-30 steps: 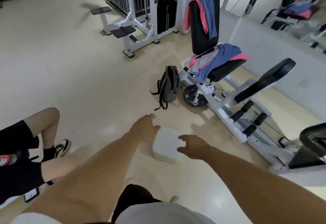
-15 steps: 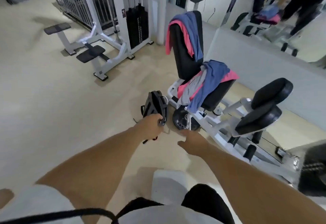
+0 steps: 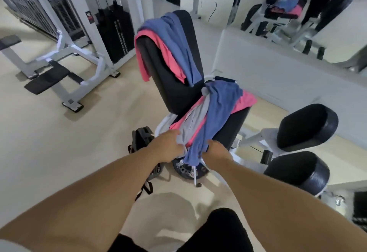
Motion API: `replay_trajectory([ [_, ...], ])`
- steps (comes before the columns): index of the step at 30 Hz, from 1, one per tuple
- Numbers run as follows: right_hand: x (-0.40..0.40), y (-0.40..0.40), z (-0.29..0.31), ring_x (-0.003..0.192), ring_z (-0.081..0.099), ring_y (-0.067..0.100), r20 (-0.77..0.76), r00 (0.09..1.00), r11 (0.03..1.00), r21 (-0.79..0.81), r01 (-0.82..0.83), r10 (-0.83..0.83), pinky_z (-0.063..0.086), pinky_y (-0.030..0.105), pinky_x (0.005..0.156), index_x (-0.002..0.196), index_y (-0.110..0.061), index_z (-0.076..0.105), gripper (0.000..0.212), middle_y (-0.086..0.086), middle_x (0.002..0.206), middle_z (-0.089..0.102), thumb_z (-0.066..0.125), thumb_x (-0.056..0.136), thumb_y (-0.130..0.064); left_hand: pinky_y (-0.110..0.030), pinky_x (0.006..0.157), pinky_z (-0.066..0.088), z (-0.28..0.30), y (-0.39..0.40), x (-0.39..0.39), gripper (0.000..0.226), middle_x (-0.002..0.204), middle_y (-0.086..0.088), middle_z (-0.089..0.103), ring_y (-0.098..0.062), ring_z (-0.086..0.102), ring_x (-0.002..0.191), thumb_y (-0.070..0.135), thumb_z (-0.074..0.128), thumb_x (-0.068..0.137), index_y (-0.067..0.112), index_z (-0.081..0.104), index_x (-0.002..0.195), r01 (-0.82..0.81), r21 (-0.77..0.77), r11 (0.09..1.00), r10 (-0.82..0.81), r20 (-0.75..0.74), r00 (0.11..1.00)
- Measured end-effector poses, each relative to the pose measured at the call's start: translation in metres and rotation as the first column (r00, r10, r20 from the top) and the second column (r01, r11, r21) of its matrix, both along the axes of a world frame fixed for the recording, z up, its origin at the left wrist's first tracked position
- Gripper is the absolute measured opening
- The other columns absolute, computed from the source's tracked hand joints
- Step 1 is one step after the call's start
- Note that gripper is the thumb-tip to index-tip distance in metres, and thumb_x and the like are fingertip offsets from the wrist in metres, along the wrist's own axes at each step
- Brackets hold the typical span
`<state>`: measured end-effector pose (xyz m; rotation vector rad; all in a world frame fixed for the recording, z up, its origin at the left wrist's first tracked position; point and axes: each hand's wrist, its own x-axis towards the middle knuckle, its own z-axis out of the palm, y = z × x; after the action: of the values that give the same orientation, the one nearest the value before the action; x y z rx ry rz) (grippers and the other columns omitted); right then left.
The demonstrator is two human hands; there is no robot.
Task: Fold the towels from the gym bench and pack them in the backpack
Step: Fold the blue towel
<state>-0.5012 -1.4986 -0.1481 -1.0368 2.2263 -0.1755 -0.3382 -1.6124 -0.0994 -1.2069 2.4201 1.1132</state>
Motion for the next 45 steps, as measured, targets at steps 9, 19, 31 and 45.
replay_trajectory([
  [9, -0.105, -0.095, -0.164, 0.125, 0.051, 0.034, -0.113, 0.867, 0.873, -0.129, 0.471, -0.485, 0.044, 0.048, 0.102, 0.141, -0.01, 0.04, 0.087, 0.009, 0.134, 0.05, 0.061, 0.083, -0.071, -0.023, 0.123, 0.007, -0.206, -0.091, -0.139, 0.056, 0.169, -0.004, 0.025, -0.018, 0.021, 0.156, 0.026, 0.035, 0.107, 0.015, 0.025, 0.161, 0.266, -0.271, 0.925, -0.302, -0.1, 0.948],
  [19, -0.089, -0.104, -0.223, 0.1, 0.061, 0.037, -0.369, 0.785, 0.775, -0.596, 0.21, -0.497, 0.035, 0.047, 0.087, 0.101, -0.017, 0.043, 0.023, 0.009, 0.105, 0.066, 0.047, 0.1, -0.04, -0.044, 0.127, 0.006, -0.299, -0.104, -0.164, 0.059, 0.172, 0.01, 0.011, -0.016, 0.005, 0.159, 0.036, 0.031, 0.107, 0.027, 0.015, 0.163, 0.221, -0.616, 0.756, -0.364, -0.115, 0.924],
  [31, -0.01, -0.036, -0.188, 0.071, 0.059, 0.006, 0.178, 0.926, 0.167, -0.955, 0.244, -0.332, 0.049, 0.026, 0.066, 0.096, -0.034, 0.051, 0.019, -0.006, 0.084, 0.063, 0.06, 0.094, -0.018, -0.031, 0.097, 0.053, -0.274, -0.065, -0.065, 0.014, 0.112, 0.01, 0.075, -0.012, 0.069, 0.109, 0.031, 0.063, 0.099, 0.03, 0.074, 0.106, -0.215, -0.086, 0.973, 0.082, -0.742, 0.665],
  [45, 0.048, -0.016, -0.212, 0.102, 0.071, 0.018, 0.517, 0.744, 0.863, -0.482, -0.155, 0.422, 0.056, 0.036, 0.098, 0.112, -0.011, 0.074, 0.029, 0.003, 0.112, 0.075, 0.073, 0.093, -0.032, -0.041, 0.093, 0.053, -0.253, -0.049, 0.03, 0.06, 0.117, -0.021, 0.073, -0.034, 0.07, 0.108, 0.053, 0.053, 0.094, 0.004, 0.07, 0.126, 0.128, 0.831, 0.541, 0.725, -0.538, 0.43],
])
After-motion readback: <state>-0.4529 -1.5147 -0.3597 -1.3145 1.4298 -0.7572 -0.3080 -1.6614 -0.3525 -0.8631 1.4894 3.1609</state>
